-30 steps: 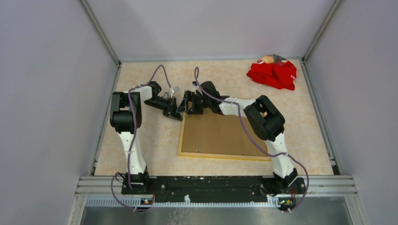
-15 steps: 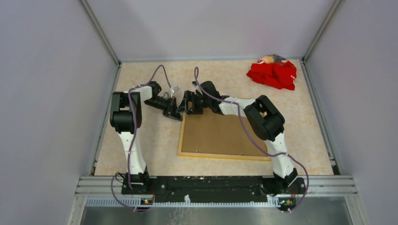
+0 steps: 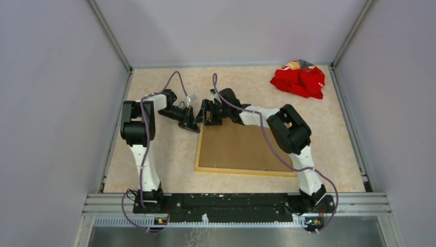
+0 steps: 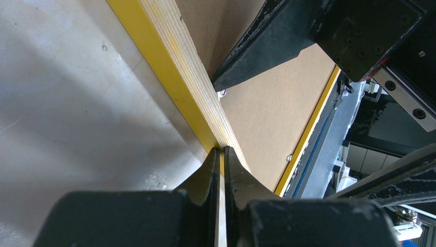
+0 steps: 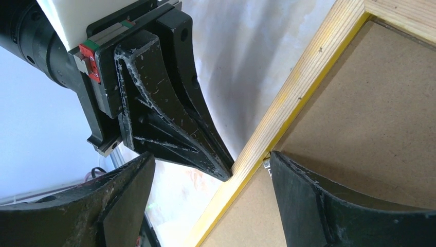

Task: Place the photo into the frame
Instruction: Install the photo frame at the center of the board.

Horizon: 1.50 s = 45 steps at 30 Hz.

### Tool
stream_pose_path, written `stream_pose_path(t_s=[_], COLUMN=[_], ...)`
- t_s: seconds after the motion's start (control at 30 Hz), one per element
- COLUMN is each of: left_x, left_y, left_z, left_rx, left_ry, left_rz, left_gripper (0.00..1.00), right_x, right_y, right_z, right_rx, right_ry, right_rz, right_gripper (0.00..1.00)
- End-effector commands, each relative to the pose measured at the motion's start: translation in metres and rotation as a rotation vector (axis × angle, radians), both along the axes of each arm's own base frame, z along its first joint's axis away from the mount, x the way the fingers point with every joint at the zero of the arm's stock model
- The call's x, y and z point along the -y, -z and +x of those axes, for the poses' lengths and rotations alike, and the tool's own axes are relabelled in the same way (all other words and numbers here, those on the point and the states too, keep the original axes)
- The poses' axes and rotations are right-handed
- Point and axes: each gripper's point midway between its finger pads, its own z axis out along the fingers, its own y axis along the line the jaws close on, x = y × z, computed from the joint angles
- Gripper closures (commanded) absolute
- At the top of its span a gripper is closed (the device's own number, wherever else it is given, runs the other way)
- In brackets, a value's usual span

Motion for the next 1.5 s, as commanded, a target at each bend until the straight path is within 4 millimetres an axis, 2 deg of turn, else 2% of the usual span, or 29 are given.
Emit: stream_pose_path(t_s=[0.0, 0.2, 0.37, 0.43, 0.5, 0.57, 0.63, 0.7, 0.77, 0.87, 0.97, 1.03, 1.1, 1.17, 1.2, 1.23, 1.27, 1.47], left_x=[-0.012, -0.012, -0.012, -0.013, -0.013, -0.014, -0.015, -0.017, -0.021, -0.029, -0.035, -0.045, -0.046, -0.046, -0.045, -0.044, -0.043, -0.040], left_y=[0.036, 0.035, 0.034, 0.033, 0.030, 0.025, 0.019, 0.010, 0.001, -0.017, -0.039, -0.055, -0.070, -0.085, -0.090, -0.096, -0.102, -0.127], left_z=[0.010, 0.010, 0.011, 0.012, 0.013, 0.016, 0.017, 0.021, 0.024, 0.028, 0.027, 0.025, 0.020, 0.014, 0.009, 0.005, 0.001, -0.022], left_rx=[0.091, 0.092, 0.092, 0.093, 0.097, 0.104, 0.113, 0.131, 0.158, 0.210, 0.267, 0.297, 0.334, 0.366, 0.380, 0.394, 0.405, 0.464], left_ry=[0.049, 0.047, 0.047, 0.045, 0.045, 0.043, 0.046, 0.053, 0.054, 0.058, 0.069, 0.063, 0.074, 0.081, 0.087, 0.094, 0.095, 0.124], left_rz=[0.156, 0.153, 0.153, 0.155, 0.153, 0.149, 0.147, 0.148, 0.149, 0.150, 0.151, 0.141, 0.125, 0.113, 0.104, 0.092, 0.086, 0.054], left_gripper=[0.93, 0.93, 0.93, 0.93, 0.93, 0.92, 0.89, 0.82, 0.75, 0.66, 0.51, 0.43, 0.38, 0.33, 0.25, 0.06, 0.02, 0.01], right_x=[-0.006, -0.006, -0.007, -0.006, 0.004, 0.018, 0.039, 0.058, 0.076, 0.110, 0.138, 0.149, 0.154, 0.161, 0.162, 0.162, 0.162, 0.161], right_y=[0.014, 0.016, 0.012, 0.002, -0.015, -0.044, -0.056, -0.065, -0.065, -0.048, -0.032, -0.022, -0.013, -0.005, -0.003, -0.002, -0.002, 0.001], right_z=[-0.018, -0.017, -0.015, -0.009, 0.001, 0.008, 0.002, -0.015, -0.045, -0.090, -0.135, -0.161, -0.185, -0.198, -0.202, -0.208, -0.210, -0.219], right_rx=[-0.067, -0.070, -0.054, -0.010, 0.053, 0.137, 0.217, 0.285, 0.335, 0.384, 0.452, 0.506, 0.532, 0.542, 0.549, 0.555, 0.574, 0.623], right_ry=[-0.056, -0.055, -0.064, -0.068, -0.056, -0.045, -0.059, -0.080, -0.134, -0.213, -0.311, -0.379, -0.443, -0.472, -0.481, -0.496, -0.494, -0.486], right_rz=[-0.031, -0.043, -0.042, -0.055, -0.080, -0.090, -0.155, -0.193, -0.240, -0.384, -0.491, -0.552, -0.601, -0.647, -0.662, -0.666, -0.679, -0.689], right_gripper=[0.19, 0.26, 0.23, 0.15, 0.07, 0.05, 0.05, 0.05, 0.05, 0.07, 0.09, 0.10, 0.11, 0.11, 0.11, 0.12, 0.12, 0.18])
